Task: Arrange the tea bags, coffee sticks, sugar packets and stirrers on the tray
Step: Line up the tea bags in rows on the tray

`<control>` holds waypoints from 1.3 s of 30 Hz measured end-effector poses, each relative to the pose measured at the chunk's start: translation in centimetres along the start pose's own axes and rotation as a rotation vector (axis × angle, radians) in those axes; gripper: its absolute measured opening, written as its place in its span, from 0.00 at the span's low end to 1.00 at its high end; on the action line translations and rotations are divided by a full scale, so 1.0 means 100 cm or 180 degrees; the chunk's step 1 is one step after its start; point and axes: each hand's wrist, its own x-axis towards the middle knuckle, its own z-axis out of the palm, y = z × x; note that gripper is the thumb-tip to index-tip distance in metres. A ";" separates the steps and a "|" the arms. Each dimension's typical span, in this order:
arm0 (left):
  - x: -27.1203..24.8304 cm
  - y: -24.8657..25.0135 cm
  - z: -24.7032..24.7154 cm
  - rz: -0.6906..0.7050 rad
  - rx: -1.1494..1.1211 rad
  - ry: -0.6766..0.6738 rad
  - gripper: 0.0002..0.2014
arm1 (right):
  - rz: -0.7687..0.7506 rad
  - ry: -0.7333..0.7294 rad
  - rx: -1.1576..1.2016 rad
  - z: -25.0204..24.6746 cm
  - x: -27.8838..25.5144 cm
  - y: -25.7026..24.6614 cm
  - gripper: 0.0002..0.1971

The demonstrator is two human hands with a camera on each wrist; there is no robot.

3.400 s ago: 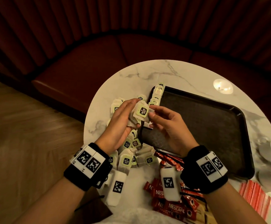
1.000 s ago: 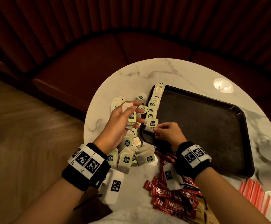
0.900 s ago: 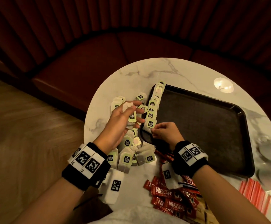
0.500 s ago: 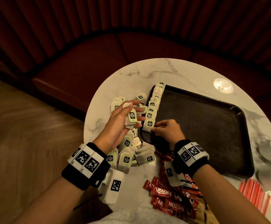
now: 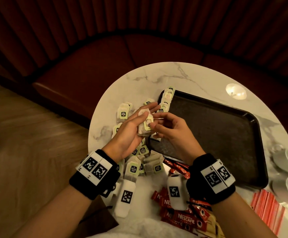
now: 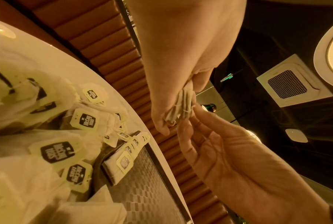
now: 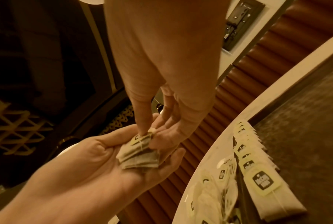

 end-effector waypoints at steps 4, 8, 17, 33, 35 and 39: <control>-0.003 0.002 0.000 -0.0066 -0.0323 -0.0002 0.20 | -0.0020 -0.0055 0.0184 -0.001 -0.002 0.000 0.13; -0.003 0.001 0.001 -0.0072 -0.0402 0.0013 0.21 | -0.0044 0.0021 0.0220 -0.003 -0.004 -0.002 0.13; -0.002 0.000 0.008 0.0133 -0.0220 0.0036 0.21 | 0.0186 -0.0011 0.0134 0.002 -0.007 0.004 0.13; 0.002 0.004 -0.003 0.0713 0.0846 0.0750 0.02 | -0.0281 0.0091 0.0167 -0.015 -0.009 0.000 0.15; 0.003 0.005 -0.002 0.0723 0.0780 0.0731 0.04 | -0.0307 0.0087 0.0316 -0.017 -0.010 -0.001 0.15; 0.003 0.004 0.002 0.0633 0.0726 0.0738 0.03 | -0.0429 0.0183 -0.0061 -0.019 -0.010 -0.002 0.10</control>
